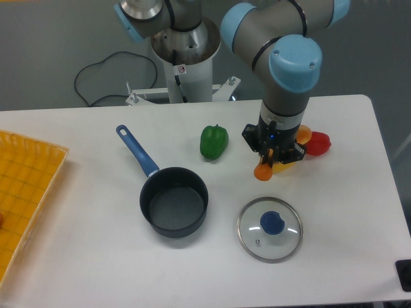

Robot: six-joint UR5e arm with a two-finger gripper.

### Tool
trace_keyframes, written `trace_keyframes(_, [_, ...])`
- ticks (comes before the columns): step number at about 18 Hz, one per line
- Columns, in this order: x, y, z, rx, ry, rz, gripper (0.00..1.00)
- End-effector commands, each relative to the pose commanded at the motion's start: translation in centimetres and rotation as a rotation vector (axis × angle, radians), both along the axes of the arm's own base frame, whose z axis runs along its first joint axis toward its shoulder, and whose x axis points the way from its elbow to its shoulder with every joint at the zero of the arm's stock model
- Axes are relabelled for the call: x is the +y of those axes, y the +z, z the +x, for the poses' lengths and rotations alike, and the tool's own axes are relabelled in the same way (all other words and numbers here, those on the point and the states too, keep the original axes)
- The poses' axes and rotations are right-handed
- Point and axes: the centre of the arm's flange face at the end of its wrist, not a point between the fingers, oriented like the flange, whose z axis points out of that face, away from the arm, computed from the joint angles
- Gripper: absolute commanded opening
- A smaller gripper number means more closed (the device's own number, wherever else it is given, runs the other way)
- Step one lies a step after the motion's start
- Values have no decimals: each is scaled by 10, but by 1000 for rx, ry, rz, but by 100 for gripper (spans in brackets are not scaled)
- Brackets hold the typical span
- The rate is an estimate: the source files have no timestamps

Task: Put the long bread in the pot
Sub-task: 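Lower the gripper onto the orange long bread and close on it, then lift the bread and carry it over the blue saucepan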

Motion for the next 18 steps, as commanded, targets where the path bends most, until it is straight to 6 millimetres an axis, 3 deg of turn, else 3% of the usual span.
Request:
trace_keyframes(10, [9, 59, 24, -39, 267, 260, 10])
trace_keyframes(14, [17, 69, 24, -42, 407, 369, 10])
trace_keyframes(18, [31, 75, 34, -15, 374, 405, 10])
